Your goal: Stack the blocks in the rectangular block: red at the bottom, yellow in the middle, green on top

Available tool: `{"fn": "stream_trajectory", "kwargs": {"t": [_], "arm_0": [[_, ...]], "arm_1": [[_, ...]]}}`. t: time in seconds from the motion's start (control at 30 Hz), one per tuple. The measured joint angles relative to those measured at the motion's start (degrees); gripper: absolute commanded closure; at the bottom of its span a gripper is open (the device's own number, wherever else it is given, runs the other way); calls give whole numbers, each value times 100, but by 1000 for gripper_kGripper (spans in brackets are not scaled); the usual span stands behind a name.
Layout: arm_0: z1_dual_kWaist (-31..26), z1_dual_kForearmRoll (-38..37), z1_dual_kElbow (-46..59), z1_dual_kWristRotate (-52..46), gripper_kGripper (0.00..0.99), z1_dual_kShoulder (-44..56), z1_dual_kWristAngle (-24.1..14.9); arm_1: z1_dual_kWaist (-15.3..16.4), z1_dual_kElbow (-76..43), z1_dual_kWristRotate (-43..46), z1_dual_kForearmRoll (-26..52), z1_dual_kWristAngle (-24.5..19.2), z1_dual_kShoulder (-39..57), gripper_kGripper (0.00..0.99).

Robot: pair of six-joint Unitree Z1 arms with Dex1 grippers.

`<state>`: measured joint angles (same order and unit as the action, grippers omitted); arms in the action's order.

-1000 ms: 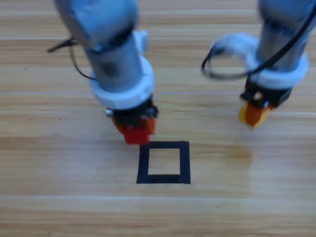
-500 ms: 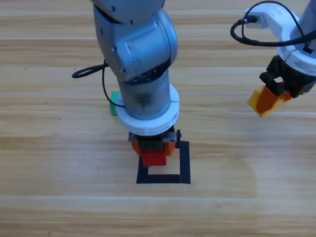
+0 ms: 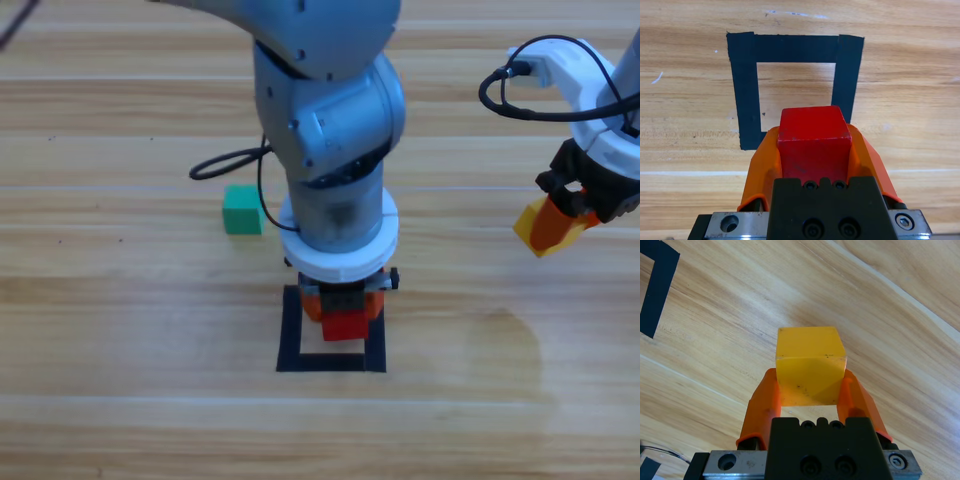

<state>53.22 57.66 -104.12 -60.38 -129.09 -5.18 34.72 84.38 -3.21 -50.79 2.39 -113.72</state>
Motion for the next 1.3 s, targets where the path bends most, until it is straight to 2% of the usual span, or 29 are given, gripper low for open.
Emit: {"fn": "stream_trajectory", "kwargs": {"t": [0.3,0.83,1.3], "arm_0": [[1,0,-115,9,964,-166,0],[-54,-186,347,281,964,-165,0],[-75,-198,278,293,962,-165,2]], "arm_1": [[-1,-50,48,3,204,0,990],[-1,-53,89,3,258,-1,990],[-1,-54,205,3,442,-5,990]]}}
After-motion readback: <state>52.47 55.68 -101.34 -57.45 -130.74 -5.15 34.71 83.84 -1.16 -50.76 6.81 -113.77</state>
